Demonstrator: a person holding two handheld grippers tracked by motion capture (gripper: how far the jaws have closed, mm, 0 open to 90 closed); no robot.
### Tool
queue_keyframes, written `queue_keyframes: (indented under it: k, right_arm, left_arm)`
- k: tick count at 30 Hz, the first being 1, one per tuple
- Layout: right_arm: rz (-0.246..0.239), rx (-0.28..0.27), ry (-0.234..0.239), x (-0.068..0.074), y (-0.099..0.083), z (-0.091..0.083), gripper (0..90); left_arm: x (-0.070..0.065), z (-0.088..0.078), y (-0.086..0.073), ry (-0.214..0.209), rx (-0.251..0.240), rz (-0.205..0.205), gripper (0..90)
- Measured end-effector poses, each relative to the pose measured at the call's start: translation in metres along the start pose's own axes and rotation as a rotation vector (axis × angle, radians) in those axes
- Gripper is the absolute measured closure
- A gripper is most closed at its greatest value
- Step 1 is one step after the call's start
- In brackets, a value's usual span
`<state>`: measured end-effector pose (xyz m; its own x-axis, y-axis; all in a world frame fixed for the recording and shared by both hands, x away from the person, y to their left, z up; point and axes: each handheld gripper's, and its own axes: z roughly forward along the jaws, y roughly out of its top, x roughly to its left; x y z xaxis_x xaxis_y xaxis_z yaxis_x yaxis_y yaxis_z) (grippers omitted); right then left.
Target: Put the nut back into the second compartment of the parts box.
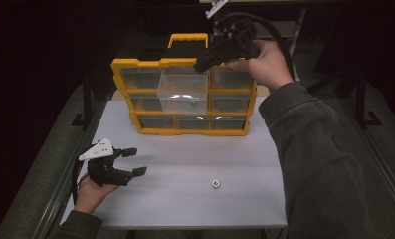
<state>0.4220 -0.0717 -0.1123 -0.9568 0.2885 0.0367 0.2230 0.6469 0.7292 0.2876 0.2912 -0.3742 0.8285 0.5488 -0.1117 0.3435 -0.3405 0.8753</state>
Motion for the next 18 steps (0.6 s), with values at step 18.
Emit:
queue_keyframes:
  k: [18]
  right_arm:
    - [0.032, 0.092, 0.026, -0.012, 0.006, 0.064, 67.8]
  left_arm:
    - [0.002, -0.003, 0.001, 0.007, 0.006, 0.024, 21.2]
